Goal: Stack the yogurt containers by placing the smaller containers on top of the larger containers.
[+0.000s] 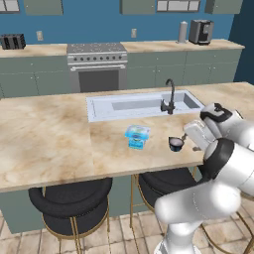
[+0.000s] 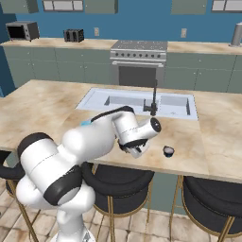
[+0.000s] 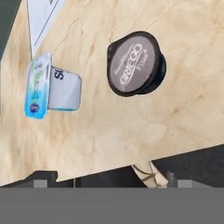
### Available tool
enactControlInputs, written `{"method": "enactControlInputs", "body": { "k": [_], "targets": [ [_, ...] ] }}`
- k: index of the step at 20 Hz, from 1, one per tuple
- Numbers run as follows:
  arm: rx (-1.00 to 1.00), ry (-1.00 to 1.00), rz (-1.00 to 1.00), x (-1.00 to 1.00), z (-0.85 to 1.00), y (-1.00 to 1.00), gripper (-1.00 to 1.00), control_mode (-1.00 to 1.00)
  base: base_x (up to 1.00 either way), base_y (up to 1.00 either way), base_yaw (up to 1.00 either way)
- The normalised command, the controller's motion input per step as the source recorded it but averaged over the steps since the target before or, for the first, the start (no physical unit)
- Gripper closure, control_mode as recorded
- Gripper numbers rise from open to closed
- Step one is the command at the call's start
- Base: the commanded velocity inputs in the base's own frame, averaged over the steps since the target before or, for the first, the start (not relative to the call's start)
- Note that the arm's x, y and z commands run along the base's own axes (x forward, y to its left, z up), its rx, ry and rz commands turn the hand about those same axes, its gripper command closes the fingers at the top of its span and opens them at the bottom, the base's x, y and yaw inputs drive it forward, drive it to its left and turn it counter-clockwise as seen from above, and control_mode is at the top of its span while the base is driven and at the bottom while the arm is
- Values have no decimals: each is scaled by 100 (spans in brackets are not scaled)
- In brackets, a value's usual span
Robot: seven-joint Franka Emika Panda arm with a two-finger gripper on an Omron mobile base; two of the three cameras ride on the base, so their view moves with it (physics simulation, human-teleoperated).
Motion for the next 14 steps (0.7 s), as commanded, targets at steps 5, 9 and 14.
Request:
{"method": "enactControlInputs", "body": {
  "k": [5, 9, 14],
  "targets": [
    [0, 0, 0, 15, -16, 0, -100, -100, 0, 0, 0],
    [0, 0, 0, 24, -18, 0, -100, -100, 0, 0, 0],
    [1, 0, 0, 28, -18, -1, -100, -100, 0, 0, 0]
  ]
}}
